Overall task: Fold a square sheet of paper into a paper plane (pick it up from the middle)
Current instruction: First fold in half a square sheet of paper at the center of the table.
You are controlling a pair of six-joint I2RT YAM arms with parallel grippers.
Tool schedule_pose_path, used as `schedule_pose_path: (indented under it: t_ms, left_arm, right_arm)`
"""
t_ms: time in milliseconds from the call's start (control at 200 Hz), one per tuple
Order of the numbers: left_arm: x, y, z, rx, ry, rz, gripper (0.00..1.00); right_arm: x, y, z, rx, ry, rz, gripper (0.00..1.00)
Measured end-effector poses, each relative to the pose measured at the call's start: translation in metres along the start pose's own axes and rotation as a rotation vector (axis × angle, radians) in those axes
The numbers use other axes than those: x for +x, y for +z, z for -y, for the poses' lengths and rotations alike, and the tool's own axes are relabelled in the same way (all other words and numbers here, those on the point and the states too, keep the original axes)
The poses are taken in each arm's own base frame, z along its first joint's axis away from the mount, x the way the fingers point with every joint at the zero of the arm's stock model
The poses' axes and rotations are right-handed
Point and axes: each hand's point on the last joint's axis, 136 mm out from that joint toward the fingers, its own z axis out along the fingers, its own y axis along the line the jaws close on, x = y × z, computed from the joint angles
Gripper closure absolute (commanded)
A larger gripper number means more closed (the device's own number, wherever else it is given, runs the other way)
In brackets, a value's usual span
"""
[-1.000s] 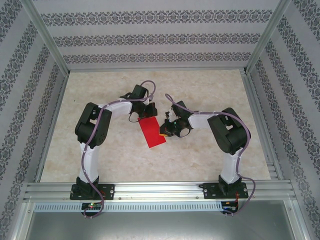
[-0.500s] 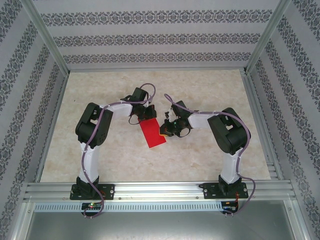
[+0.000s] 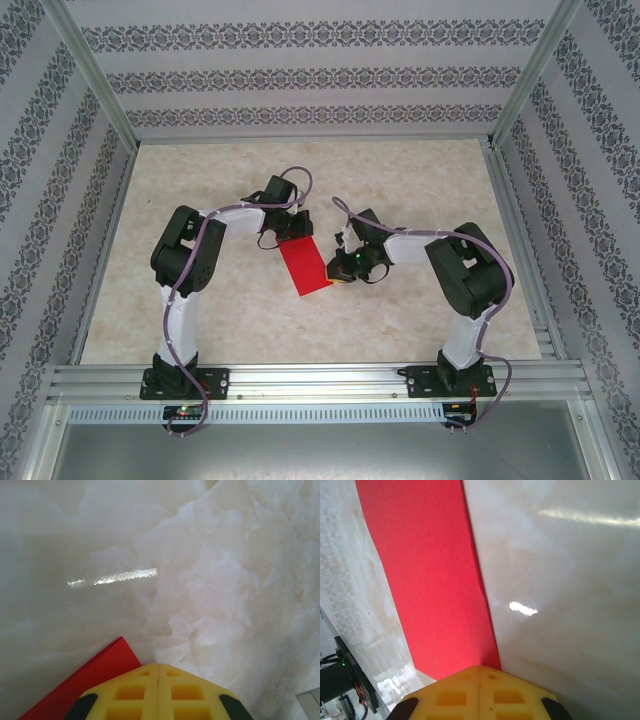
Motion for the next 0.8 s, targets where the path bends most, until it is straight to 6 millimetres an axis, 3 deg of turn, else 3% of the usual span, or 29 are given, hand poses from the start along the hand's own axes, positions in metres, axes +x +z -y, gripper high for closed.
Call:
schedule_pose_path:
  t_ms: [160, 275, 405, 550, 654, 714, 799]
  left_arm:
    - [-0.002, -0.001, 0.002, 0.001, 0.005, 0.002, 1.00]
    - [-0.010, -0.003, 0.006, -0.008, 0.015, 0.005, 0.88]
    - [-0.032, -0.016, 0.023, 0.012, 0.037, 0.051, 0.62]
    - [-0.055, -0.063, 0.030, 0.001, 0.025, 0.155, 0.55]
    - [-0.072, -0.112, 0.008, -0.041, -0.043, 0.261, 0.50]
    - [-0.077, -0.137, -0.019, -0.082, -0.108, 0.317, 0.47]
    - [-0.072, -0.158, -0.062, -0.148, -0.208, 0.354, 0.45]
  right_arm:
    - [0.013, -0.007, 0.004, 0.031, 0.001, -0.022, 0.95]
    - [0.016, -0.017, 0.008, 0.084, 0.011, -0.025, 0.88]
    - [-0.008, -0.031, -0.006, 0.153, -0.054, 0.052, 0.71]
    - [-0.034, -0.041, -0.035, 0.293, -0.216, 0.167, 0.50]
    - [-0.042, -0.040, -0.053, 0.365, -0.303, 0.208, 0.37]
    - [-0.047, -0.037, -0.057, 0.399, -0.338, 0.216, 0.30]
    - [-0.050, -0.027, -0.058, 0.449, -0.371, 0.206, 0.24]
